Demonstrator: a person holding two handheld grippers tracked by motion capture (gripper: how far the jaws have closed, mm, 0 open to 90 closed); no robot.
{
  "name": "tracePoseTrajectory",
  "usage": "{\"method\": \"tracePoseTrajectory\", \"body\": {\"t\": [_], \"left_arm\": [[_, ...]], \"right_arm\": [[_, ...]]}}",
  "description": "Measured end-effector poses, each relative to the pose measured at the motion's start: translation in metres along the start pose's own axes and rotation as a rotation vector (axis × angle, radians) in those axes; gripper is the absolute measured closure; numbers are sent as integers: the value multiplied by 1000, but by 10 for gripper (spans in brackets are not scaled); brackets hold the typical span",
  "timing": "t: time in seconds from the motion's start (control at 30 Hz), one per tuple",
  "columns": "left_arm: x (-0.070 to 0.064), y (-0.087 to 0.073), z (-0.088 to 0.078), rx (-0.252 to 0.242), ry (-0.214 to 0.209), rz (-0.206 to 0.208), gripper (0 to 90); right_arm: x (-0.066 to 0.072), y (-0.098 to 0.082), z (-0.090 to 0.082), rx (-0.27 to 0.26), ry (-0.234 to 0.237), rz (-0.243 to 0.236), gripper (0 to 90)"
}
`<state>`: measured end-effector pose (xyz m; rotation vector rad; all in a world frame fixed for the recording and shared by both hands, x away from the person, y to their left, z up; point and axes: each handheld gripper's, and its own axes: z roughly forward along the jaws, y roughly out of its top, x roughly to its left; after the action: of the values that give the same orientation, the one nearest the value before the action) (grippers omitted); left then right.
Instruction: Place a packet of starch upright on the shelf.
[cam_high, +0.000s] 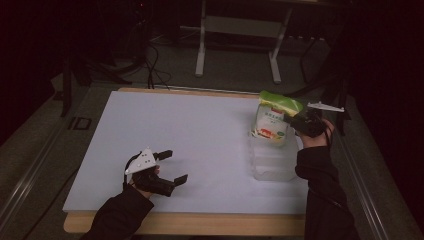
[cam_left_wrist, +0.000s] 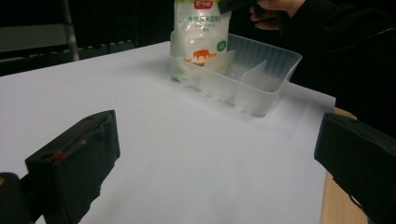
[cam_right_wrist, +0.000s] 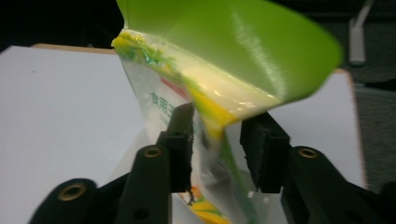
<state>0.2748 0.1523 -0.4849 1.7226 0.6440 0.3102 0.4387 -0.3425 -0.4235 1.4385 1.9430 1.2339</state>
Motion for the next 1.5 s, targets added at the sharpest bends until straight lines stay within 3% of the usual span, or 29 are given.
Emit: {"method": "tracePoseTrajectory", "body": {"t": [0.03, 0.07, 0.27, 0.37, 0.43, 0.5, 0.57, 0.67, 1.0, 1.5], "left_arm": [[0, 0, -1, -3, 0, -1, 7], [0, 0, -1, -1, 1, 1, 7], [0, 1, -2, -17, 8, -2, 7], [1, 3, -4, -28, -5, -25, 7], [0, 5, -5, -25, -8, -18, 8], [-1, 5, -5, -22, -10, -17, 7], [-1, 5, -4, -17, -13, -17, 7], [-1, 4, -3, -4, -16, -21, 7], [-3, 4, -9, 0, -10, -20, 8], [-4, 2, -12, 18, -12, -17, 7]], "right_arm": [[0, 0, -3, -1, -10, -7, 579], [0, 1, -9, -16, -19, -4, 470], [6, -3, -24, -30, -23, -10, 301], [10, -7, -30, -47, 15, -8, 176], [15, -9, -33, -46, 52, -1, 131], [20, -10, -36, -56, 53, -13, 131], [25, -10, -40, -81, 85, -9, 121], [37, -10, -46, -85, 111, -42, 116], [67, -16, -52, -92, 145, -100, 117], [121, -41, -62, -88, 313, -178, 131]]}}
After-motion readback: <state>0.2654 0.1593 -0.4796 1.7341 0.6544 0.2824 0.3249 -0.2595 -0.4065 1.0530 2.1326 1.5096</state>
